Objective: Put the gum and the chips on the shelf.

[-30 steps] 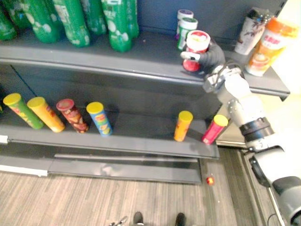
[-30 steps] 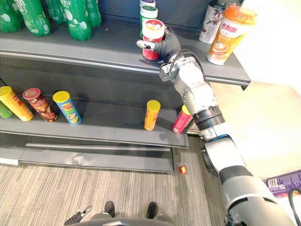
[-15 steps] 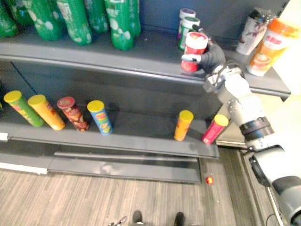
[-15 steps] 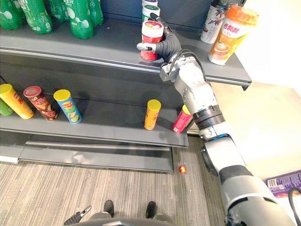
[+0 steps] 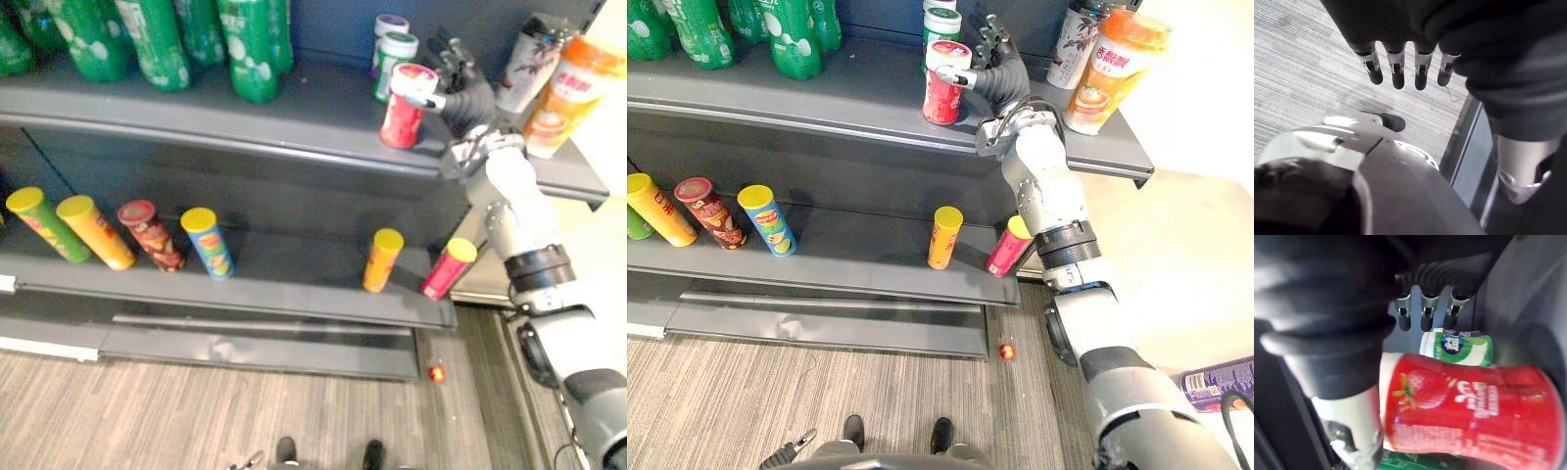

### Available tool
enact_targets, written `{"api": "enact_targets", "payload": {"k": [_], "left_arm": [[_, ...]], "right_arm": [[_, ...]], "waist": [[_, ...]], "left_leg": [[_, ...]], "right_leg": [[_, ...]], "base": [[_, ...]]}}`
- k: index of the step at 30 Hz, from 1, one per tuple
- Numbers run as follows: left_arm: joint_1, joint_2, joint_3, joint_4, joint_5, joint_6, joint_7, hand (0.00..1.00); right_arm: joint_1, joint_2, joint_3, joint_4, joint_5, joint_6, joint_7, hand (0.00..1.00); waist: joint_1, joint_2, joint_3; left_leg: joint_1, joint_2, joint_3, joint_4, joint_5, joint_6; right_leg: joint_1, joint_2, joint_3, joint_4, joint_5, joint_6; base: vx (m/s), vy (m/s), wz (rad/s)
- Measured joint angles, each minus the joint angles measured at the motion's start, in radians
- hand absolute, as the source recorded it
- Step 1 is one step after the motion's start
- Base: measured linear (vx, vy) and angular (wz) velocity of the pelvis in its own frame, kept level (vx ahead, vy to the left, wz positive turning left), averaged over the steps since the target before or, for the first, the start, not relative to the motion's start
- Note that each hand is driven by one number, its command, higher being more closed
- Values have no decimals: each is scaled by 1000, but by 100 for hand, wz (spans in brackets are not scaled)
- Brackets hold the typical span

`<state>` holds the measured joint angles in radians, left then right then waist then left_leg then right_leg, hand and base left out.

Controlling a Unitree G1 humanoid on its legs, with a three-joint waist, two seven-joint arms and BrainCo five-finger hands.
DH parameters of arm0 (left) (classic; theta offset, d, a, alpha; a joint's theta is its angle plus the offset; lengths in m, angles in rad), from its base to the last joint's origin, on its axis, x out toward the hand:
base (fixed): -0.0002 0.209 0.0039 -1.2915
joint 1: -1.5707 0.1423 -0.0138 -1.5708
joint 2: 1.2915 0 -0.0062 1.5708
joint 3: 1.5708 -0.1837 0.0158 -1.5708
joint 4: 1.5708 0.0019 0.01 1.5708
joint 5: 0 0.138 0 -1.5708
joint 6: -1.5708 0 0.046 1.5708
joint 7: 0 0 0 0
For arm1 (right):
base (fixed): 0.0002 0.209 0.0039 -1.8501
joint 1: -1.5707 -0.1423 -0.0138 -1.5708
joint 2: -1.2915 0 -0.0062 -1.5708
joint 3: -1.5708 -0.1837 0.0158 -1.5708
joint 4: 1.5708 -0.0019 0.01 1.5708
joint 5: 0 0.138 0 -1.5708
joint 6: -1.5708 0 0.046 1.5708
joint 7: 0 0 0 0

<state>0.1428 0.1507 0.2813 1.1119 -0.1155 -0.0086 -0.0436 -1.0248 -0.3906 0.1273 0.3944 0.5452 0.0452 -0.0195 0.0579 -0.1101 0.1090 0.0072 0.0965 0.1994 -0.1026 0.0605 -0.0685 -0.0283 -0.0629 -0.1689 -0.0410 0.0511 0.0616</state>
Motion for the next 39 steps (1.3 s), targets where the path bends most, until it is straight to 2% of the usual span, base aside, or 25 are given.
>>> {"api": "enact_targets", "payload": {"k": [7, 10, 12, 15, 17, 21, 25, 31, 33, 39], "left_arm": [[1, -3, 1, -8, 0, -3, 5, 0], [1, -4, 1, -8, 0, -3, 11, 0], [1, -4, 1, -8, 0, -3, 22, 0], [1, -6, 1, -8, 0, -4, 37, 0], [1, -6, 1, -7, 1, -4, 39, 0], [1, -8, 1, -6, 4, -4, 47, 0], [2, -10, 2, -4, 6, -4, 68, 0], [3, -10, 1, 4, 13, -11, 79, 0], [10, -10, 1, 11, 13, -16, 80, 0], [7, -10, 1, 39, 21, -28, 80, 0]], "right_arm": [[0, 16, -85, -78, -19, -72, -63, 0], [0, 21, -116, -133, -21, -81, -85, 0], [2, 38, -133, -191, -36, -104, -97, 0], [61, 126, -145, -337, -38, -172, -102, 0], [136, 185, -104, -413, -36, -196, -100, 0], [329, 288, 75, -512, -35, -196, -38, 0], [470, 338, 247, -541, -34, -194, 33, 0], [639, 327, 432, -534, 12, -176, 148, 0], [716, 321, 480, -509, 28, -154, 191, 0], [912, 282, 517, -413, 43, -122, 250, 0]], "waist": [[0, 2, 2], [0, 3, 3], [-1, 4, 3], [-1, 4, 3], [-1, 4, 3], [0, 4, 3], [0, 3, 2], [-3, 3, 0], [-22, 2, -5], [-27, 12, -16]], "left_leg": [[15, 0, -2, 0, -2, -2], [14, 1, -9, 0, -2, -2], [14, 1, -13, 0, -2, -2], [16, 1, -15, 0, -2, -2], [18, 1, -13, 0, -2, -2], [18, 2, -13, 0, -5, -6], [19, 1, -12, 0, -6, -8], [21, 1, 4, 0, -6, -8], [22, 1, 5, 0, -6, -8], [23, -2, 7, 0, -8, -6]], "right_leg": [[16, 0, -1, 0, 0, 0], [16, 0, -3, 1, 0, 0], [17, 0, -6, 1, 0, 0], [22, 0, -10, 1, 0, 0], [25, 0, -10, 1, -1, -1], [25, 0, -10, 2, -1, -1], [23, 0, -9, 5, -2, -1], [14, 0, 6, 11, -2, -2], [14, -1, 8, 11, -2, -2], [16, -2, 10, 10, -9, 0]], "base": [[0, 0, 0], [0, 0, 1], [0, 0, 4], [5, -2, 3], [5, -1, 2], [0, 0, 0], [0, 0, 0], [4, -1, -7], [0, 0, -2], [0, 0, 0]]}}
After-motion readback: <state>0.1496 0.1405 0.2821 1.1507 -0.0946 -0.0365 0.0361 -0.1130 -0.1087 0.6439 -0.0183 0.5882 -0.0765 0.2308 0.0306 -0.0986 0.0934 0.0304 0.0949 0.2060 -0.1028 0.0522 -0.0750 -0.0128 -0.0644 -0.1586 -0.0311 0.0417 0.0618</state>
